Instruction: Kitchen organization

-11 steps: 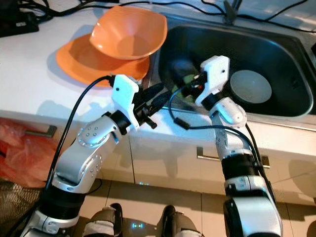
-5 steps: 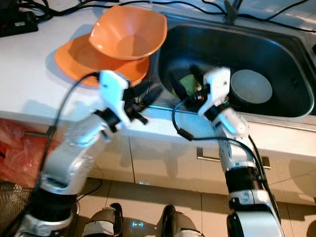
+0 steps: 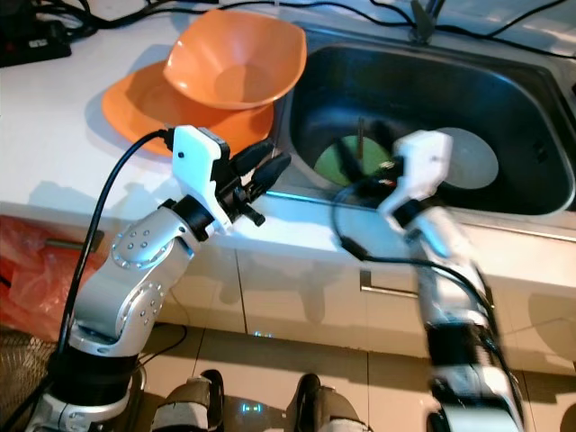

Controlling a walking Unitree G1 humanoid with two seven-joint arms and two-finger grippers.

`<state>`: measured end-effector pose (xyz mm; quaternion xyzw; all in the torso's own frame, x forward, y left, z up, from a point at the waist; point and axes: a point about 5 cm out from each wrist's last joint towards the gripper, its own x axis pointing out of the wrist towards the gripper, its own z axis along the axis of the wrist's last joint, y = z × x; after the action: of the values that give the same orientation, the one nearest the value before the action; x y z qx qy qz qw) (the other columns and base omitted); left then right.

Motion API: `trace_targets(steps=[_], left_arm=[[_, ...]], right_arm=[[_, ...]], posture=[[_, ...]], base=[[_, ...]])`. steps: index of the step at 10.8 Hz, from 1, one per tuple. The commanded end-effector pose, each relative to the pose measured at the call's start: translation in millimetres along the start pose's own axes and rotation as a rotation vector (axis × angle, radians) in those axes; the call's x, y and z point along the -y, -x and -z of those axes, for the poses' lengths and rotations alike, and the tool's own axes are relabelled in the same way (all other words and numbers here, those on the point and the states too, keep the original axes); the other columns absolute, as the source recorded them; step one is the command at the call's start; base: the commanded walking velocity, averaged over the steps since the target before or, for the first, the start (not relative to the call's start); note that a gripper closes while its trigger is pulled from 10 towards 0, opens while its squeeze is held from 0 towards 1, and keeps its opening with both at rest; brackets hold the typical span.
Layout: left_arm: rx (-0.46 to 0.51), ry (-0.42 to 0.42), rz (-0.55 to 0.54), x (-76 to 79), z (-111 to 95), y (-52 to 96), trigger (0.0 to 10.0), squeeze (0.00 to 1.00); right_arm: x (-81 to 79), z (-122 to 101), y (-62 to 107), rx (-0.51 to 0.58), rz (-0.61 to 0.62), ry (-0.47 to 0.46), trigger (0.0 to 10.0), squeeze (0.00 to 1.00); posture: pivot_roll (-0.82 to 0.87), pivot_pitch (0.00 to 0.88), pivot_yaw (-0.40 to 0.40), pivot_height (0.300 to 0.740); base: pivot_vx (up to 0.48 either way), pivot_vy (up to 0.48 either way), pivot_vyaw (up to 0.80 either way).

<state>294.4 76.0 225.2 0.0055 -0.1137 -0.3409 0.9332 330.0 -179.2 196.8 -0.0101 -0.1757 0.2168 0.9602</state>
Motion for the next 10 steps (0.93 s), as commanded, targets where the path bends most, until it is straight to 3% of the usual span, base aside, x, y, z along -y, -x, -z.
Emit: trace_targets(steps=[1,3,6,10], left_arm=[[-0.004,0.009,-0.002,2.5,2.9,1.9,10.0,0.0],[0.007,0.015,-0.034,-0.6,4.7,1.7,10.0,0.0],[0.013,0.035,-0.04,0.4,7.8,0.5,10.0,0.0],[0.027,0.034,-0.045,1.3,6.1,-0.8,10.0,0.0]], right_arm=[[11.2,-3.7,12.0,0.003,0.063,0.002,10.0,0.0],[25.6,-5.0,34.0,0.036,0.24,-0.021,10.0,0.0],[8.0,7.2,52.8,-0.011,0.145,-0.095,10.0,0.0],[-6.4,8.5,45.9,-0.021,0.04,-0.141,10.0,0.0]], posture=[[0.19,0.219,-0.091,0.74],[0.18,0.212,-0.083,0.74],[0.17,0.2,-0.08,0.74],[0.18,0.203,-0.086,0.74]], base=[[0.0,0.0,0.0],[0.0,0.0,0.0],[0.0,0.0,0.0],[0.0,0.0,0.0]])
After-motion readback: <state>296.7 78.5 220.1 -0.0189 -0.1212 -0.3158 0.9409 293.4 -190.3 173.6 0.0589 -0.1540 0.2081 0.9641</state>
